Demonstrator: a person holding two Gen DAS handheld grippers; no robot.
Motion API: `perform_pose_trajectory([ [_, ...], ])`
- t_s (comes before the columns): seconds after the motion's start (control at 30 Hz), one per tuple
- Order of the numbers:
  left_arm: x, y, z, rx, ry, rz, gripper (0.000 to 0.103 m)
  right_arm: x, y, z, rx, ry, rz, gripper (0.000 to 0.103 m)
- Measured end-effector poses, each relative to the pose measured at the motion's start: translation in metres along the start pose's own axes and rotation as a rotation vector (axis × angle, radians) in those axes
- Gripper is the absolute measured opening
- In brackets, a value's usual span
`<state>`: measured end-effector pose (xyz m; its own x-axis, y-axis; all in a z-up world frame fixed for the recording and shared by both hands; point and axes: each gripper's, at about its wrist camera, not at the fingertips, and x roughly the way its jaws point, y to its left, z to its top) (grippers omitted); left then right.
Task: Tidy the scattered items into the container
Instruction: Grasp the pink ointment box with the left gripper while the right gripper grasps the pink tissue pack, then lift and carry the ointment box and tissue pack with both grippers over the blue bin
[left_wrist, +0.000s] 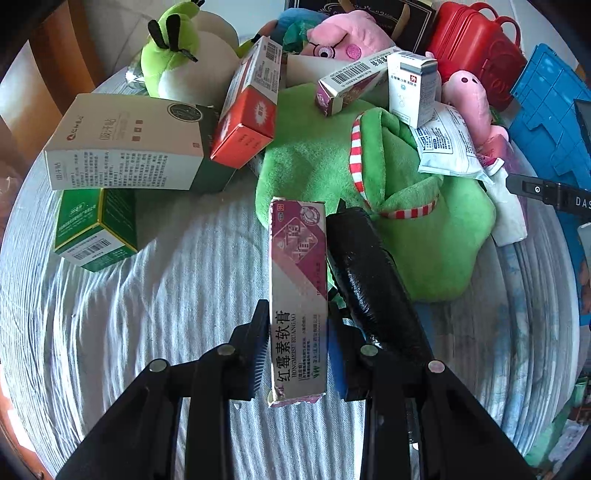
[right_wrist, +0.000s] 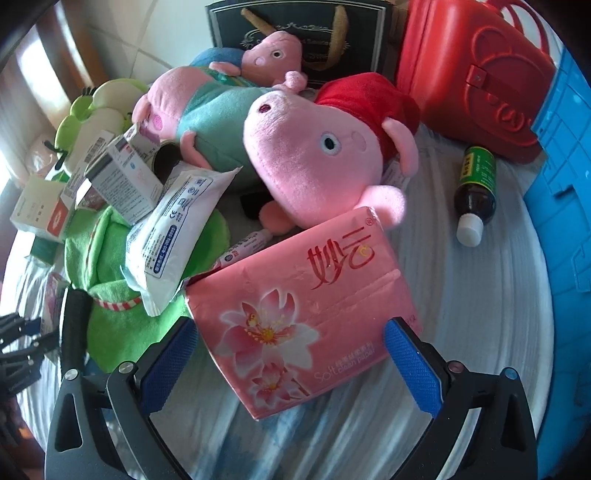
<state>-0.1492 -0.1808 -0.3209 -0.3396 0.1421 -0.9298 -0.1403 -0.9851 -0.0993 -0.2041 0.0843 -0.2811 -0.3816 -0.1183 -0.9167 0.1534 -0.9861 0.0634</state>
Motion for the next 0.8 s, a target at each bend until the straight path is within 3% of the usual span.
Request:
perform_pose_trajectory([
  [0.2, -0.010, 0.003, 0.001, -0.007, -0.012, 0.004, 0.029, -0.003, -0.027, -0.001, 0.331, 0.005, 0.073, 0.103],
  [0.4, -0.014, 0.014, -0.003, 0.002, -0.008, 0.010, 0.029, 0.011, -0.039, 0.000, 0.535, 0.025, 0.076, 0.103],
  [0.8, -0.005, 0.029, -0.017, -0.003, 0.015, 0.007, 0.029, 0.035, -0.037, 0.013, 0.609, 0.016, -0.007, 0.103],
])
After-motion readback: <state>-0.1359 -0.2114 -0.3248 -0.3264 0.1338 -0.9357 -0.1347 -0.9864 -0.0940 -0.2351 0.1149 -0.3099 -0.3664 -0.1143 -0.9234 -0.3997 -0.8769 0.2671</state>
